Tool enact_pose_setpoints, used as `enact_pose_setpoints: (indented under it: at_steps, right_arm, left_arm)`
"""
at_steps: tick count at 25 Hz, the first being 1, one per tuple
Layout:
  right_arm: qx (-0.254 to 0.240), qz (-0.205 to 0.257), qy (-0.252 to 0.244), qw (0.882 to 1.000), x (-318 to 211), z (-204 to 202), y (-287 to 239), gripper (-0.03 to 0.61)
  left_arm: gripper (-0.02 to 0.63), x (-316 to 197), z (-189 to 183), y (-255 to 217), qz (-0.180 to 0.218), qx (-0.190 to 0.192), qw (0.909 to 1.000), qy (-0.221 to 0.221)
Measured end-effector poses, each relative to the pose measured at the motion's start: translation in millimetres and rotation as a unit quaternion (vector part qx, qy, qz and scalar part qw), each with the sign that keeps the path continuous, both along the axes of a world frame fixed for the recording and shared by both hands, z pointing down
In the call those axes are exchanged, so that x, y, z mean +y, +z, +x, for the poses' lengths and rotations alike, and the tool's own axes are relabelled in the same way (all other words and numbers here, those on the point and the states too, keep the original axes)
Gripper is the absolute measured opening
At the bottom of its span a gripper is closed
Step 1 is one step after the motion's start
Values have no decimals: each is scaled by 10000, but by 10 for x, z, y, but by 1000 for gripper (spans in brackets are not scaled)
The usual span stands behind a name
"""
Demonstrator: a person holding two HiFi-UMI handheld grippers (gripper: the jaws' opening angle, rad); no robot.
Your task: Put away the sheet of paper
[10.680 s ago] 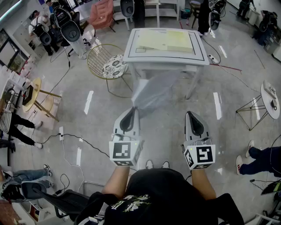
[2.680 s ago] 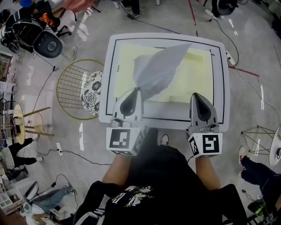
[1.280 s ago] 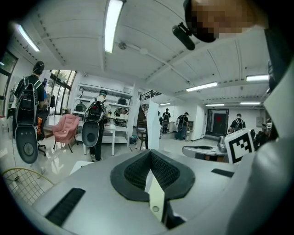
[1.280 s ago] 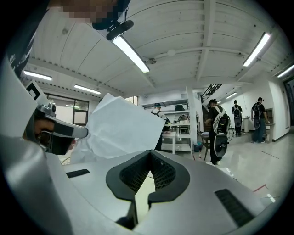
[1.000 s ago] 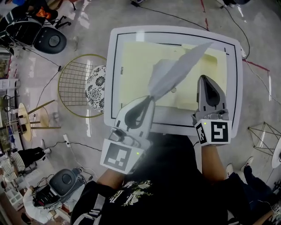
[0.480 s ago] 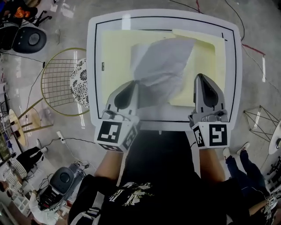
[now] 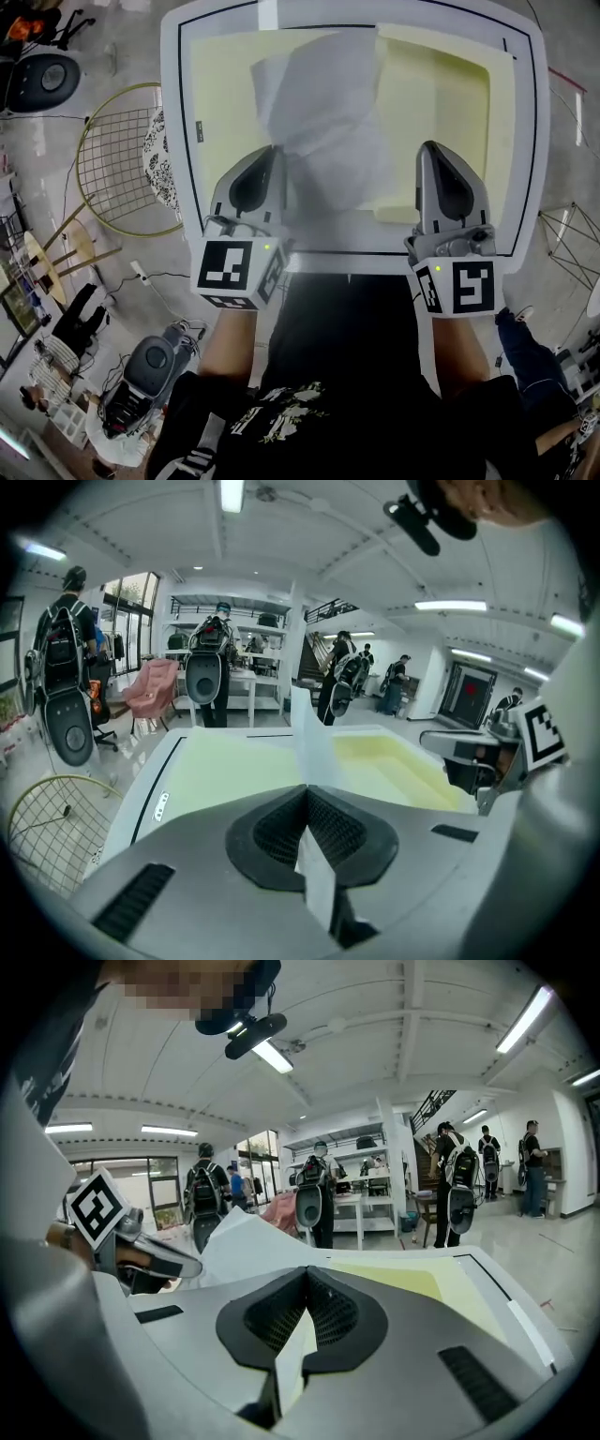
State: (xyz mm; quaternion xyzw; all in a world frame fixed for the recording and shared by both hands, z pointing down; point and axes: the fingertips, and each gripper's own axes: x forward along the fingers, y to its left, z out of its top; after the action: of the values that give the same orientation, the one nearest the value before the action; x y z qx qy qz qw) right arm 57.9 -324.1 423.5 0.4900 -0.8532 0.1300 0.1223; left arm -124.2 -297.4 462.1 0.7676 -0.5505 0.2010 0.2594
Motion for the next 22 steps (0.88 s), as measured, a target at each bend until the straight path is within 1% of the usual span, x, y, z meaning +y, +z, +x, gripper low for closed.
enact_pose_setpoints:
  at_steps: [6,14,19,22]
  right_arm:
    - [-80,-49,13,10000,-18,-14,81,-2]
    - [-206,-61,-40,9998,-18,-14,-5,0]
    - [-208,-83,-45,9997,-25,65,43,0]
    - [-260,-106,-95,9996,-5,2,79,0]
  left_arm:
    - [2,-43,-50,214,-257,-148,9995,92]
    - [3,-139,-4,353,-473,-69,9988,-40]
    - [3,-169,112,447,-547,-25,9985,-24]
    - [3,-173,156,510,-590,36,9983,-16]
